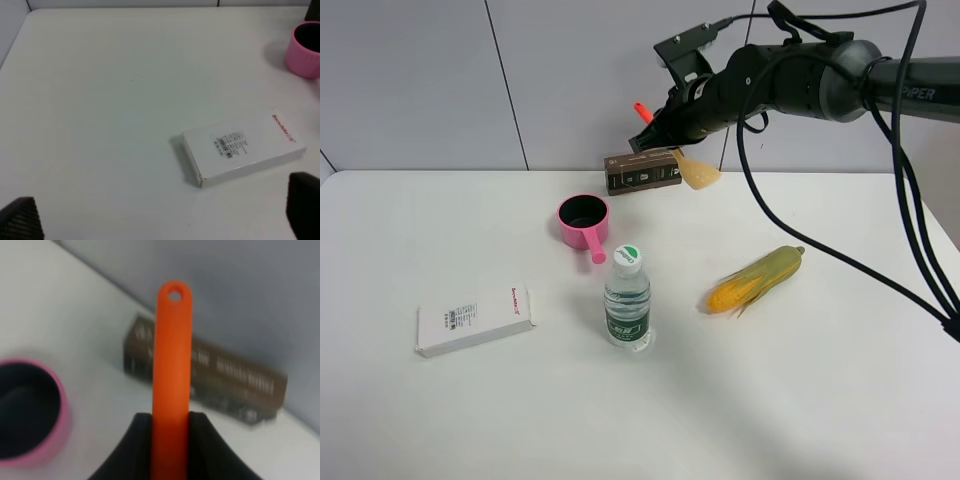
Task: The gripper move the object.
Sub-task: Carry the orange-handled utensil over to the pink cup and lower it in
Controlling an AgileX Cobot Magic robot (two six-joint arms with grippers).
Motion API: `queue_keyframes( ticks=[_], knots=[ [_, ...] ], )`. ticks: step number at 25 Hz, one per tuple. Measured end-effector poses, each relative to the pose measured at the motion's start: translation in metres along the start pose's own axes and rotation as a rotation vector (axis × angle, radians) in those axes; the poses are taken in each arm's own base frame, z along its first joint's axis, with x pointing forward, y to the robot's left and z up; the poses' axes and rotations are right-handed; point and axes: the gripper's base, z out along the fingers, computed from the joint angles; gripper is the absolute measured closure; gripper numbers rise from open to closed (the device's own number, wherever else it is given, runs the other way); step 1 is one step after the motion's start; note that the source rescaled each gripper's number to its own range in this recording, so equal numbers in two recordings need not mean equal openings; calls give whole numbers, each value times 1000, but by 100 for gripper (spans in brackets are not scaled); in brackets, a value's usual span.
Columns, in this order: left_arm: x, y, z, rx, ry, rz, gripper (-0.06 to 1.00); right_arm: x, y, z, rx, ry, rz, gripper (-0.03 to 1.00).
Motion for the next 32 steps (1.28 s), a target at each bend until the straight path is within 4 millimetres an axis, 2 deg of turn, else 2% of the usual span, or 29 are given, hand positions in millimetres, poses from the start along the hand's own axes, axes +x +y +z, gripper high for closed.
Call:
queue_keyframes(
  ticks=[6, 9, 14, 18, 25, 32],
  knots=[
    [0, 0, 0, 1, 0, 0, -6, -34, 42, -5, -48, -133, -100, 97],
    [0, 0, 0, 1, 0, 0, -6, -56, 53, -7, -49, -217, -119, 97],
    [0, 0, 0, 1, 0, 0, -6, -72, 57, 8, -55, -270, -102, 97],
    [0, 0, 0, 1, 0, 0, -6, -65, 62, 36, -73, -260, -47, 97],
    [0, 0, 0, 1, 0, 0, -6, -28, 79, 88, -70, -235, -37, 97],
    [0, 0, 0, 1, 0, 0, -6, -11, 112, 112, -82, -282, -58, 97]
  ],
)
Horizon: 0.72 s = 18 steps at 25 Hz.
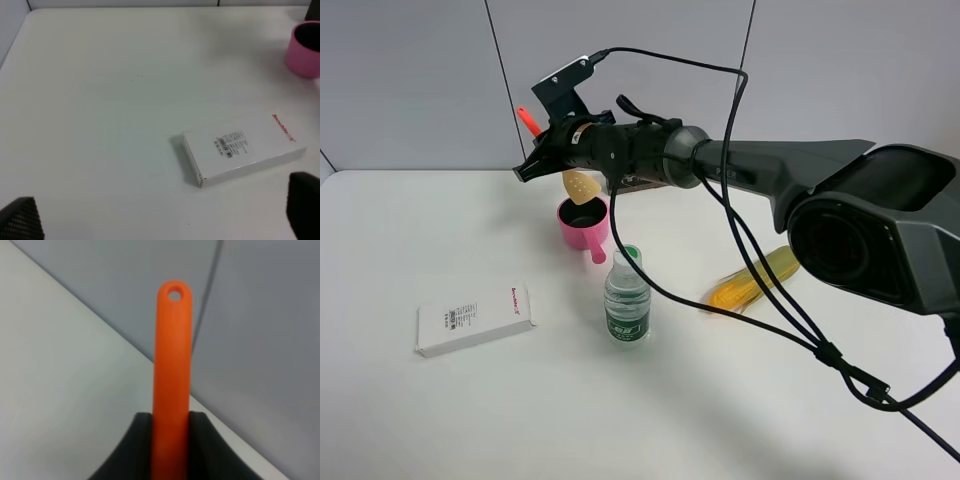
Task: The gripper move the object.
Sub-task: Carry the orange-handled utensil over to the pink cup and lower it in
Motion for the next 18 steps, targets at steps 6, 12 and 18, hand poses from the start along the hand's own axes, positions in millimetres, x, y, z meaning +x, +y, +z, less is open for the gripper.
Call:
queue_keyframes(
  ticks=[6, 12, 18],
  knots=[
    [0, 0, 0, 0, 0, 0, -6, 21, 11, 12, -6, 14, -4, 97],
    [0, 0, 0, 0, 0, 0, -6, 36, 14, 19, -7, 35, -2, 97],
    [0, 0, 0, 1, 0, -1, -6, 49, 14, 25, 5, 35, 4, 97]
  ],
)
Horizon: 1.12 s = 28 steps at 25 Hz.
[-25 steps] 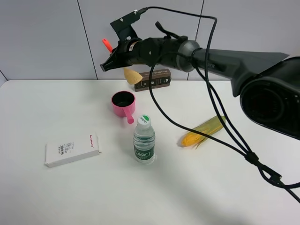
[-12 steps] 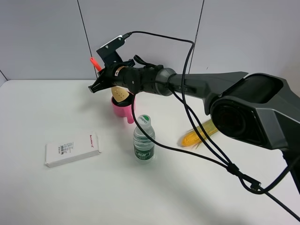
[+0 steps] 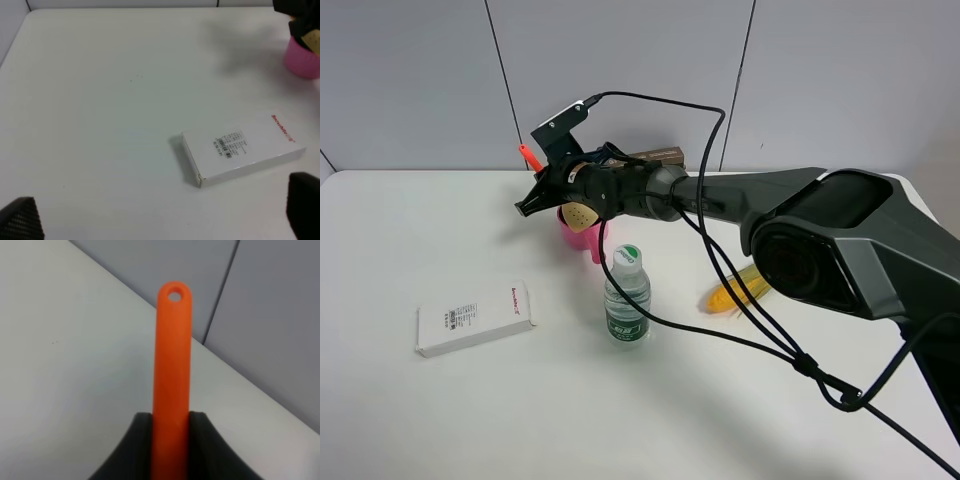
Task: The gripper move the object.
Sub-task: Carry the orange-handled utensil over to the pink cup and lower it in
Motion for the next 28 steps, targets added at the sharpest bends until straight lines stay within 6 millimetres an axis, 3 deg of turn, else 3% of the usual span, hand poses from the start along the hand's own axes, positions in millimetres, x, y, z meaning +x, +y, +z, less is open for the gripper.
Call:
queue_keyframes(
  ticks=[19, 28],
  knots=[
    [0, 0, 0, 0, 0, 0, -6, -1, -4, 3, 49, -90, -11, 97],
    [0, 0, 0, 0, 0, 0, -6, 1, -17, 3, 79, -100, -5, 97]
  ],
)
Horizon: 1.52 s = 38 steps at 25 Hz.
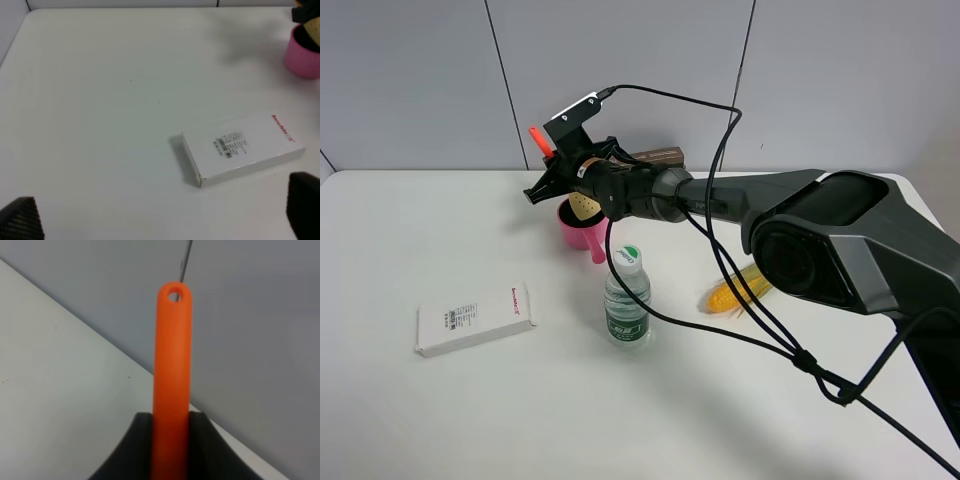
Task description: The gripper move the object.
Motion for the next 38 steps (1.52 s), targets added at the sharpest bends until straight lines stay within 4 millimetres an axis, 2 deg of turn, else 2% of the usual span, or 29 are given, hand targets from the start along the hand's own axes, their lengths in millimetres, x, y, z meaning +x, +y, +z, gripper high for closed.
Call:
queue_keyframes(
  ticks=[5, 7, 9, 12, 14, 15, 21, 24, 31, 38],
  knots=[
    [0, 0, 0, 0, 0, 0, -6, 3, 1, 0, -9, 37, 32, 97],
    [0, 0, 0, 0, 0, 0, -6, 5, 2, 0, -20, 61, 37, 91],
    [0, 0, 0, 0, 0, 0, -6, 6, 2, 0, -25, 70, 38, 75],
    [0, 0, 0, 0, 0, 0, -6, 6, 2, 0, -23, 67, 44, 38],
    [0, 0, 0, 0, 0, 0, -6, 6, 2, 0, -17, 62, 76, 24],
    [0, 0, 0, 0, 0, 0, -6, 5, 1, 0, -13, 59, 89, 20],
    [0, 0, 0, 0, 0, 0, -6, 5, 1, 0, -2, 59, 152, 15],
    [0, 0, 0, 0, 0, 0, -6, -4, 1, -4, -25, 84, 159, 15],
    [0, 0, 0, 0, 0, 0, -6, -65, 1, -34, -108, 102, 161, 15],
    [0, 0, 0, 0, 0, 0, -6, -129, -4, -88, -242, 203, 146, 15]
  ],
)
